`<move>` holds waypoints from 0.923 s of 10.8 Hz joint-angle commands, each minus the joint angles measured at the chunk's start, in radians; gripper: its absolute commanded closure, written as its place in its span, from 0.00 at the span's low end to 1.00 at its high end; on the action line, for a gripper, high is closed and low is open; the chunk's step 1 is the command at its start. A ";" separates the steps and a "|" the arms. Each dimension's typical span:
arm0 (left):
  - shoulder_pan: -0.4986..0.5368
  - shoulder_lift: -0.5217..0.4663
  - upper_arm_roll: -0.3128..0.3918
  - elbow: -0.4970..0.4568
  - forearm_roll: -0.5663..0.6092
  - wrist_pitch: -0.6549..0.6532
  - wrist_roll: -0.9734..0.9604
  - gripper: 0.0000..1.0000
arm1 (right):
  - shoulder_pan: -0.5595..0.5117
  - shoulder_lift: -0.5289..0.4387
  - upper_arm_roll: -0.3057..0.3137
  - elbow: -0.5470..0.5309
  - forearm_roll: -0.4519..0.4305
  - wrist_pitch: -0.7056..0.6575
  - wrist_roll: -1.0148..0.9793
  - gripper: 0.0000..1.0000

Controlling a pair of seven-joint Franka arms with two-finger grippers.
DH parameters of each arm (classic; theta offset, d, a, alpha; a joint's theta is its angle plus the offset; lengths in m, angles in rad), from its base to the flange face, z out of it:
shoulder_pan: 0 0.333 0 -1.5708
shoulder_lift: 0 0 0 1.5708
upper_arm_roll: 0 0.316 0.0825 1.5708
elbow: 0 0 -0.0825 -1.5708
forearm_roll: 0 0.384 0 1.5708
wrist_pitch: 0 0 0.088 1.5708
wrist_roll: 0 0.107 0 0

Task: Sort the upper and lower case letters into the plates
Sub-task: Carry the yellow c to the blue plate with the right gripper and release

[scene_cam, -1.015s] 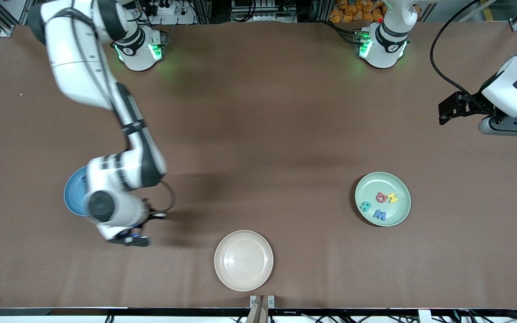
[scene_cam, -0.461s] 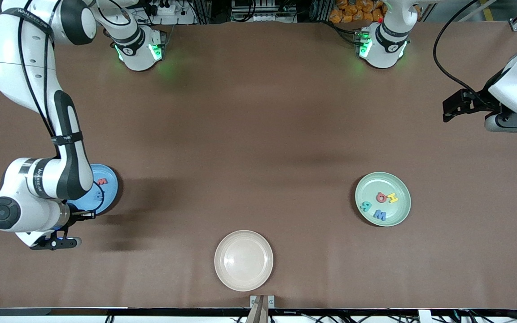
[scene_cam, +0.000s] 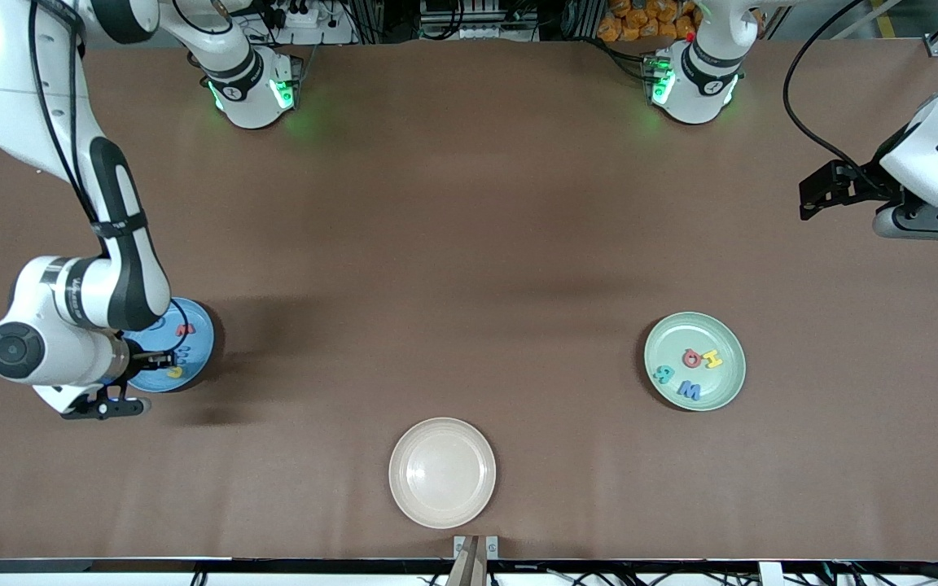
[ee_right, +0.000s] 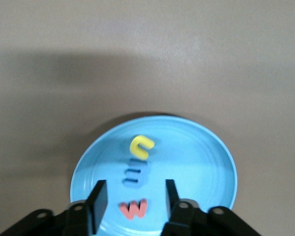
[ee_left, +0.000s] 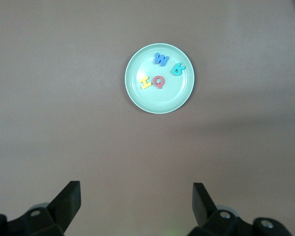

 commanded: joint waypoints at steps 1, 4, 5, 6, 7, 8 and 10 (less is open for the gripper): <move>0.010 -0.011 0.005 0.016 -0.010 -0.019 0.018 0.00 | -0.001 -0.145 0.008 -0.228 0.000 0.139 -0.016 0.00; 0.007 -0.018 0.002 0.035 -0.004 -0.042 0.007 0.00 | 0.023 -0.283 0.012 -0.517 0.000 0.351 -0.016 0.00; 0.007 -0.030 -0.006 0.033 -0.010 -0.060 0.008 0.00 | 0.040 -0.337 0.012 -0.591 0.000 0.368 -0.016 0.00; 0.007 -0.036 -0.004 0.033 -0.013 -0.094 0.013 0.00 | 0.046 -0.401 0.012 -0.663 0.000 0.374 -0.016 0.00; 0.008 -0.036 -0.001 0.033 -0.015 -0.094 0.019 0.00 | 0.046 -0.452 0.012 -0.714 0.000 0.370 -0.016 0.00; 0.010 -0.036 0.005 0.033 -0.015 -0.094 0.022 0.00 | 0.061 -0.492 0.012 -0.757 0.000 0.370 -0.016 0.00; 0.010 -0.036 0.005 0.035 -0.008 -0.094 0.021 0.00 | 0.077 -0.560 0.012 -0.818 0.000 0.370 -0.015 0.00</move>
